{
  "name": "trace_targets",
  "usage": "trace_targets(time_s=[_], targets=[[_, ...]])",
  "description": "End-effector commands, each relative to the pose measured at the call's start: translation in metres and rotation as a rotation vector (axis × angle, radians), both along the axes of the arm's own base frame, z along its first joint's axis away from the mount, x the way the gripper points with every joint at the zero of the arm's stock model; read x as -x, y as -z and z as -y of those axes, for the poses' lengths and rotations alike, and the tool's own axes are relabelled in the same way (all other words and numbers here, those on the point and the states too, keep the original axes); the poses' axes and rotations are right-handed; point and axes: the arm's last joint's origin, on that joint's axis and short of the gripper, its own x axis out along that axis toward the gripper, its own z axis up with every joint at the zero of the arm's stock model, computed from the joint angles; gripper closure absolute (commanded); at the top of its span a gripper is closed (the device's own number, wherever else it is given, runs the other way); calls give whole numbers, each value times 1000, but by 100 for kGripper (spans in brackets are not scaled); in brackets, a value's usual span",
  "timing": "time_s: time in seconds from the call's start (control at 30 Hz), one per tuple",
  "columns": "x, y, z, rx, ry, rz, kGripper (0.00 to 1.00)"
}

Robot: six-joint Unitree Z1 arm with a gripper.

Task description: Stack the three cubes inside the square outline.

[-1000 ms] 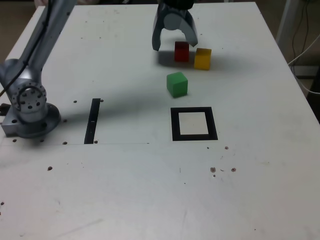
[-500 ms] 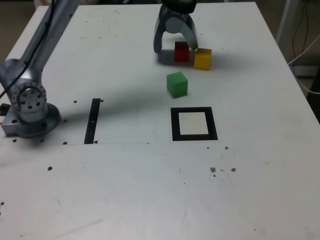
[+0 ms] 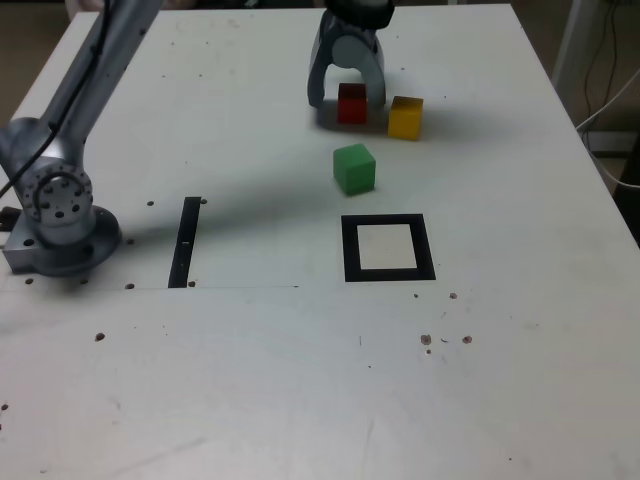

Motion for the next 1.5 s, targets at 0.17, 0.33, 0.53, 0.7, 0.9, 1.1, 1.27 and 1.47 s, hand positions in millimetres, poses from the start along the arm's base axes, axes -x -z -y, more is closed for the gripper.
trace_targets(time_s=[0.17,0.33,0.53,0.7,0.9,1.1,1.27,1.47], targets=[[-1,-2,2,-2,10,-3,70],[-1,-3,3,1,11,-7,71],[0,-4,3,0,13,-5,71],[0,-8,4,-3,17,1,71],[1,-13,6,-5,19,7,71],[5,-36,19,-12,34,33,71],[8,-56,37,1,49,40,71],[11,-79,67,-12,77,54,71]])
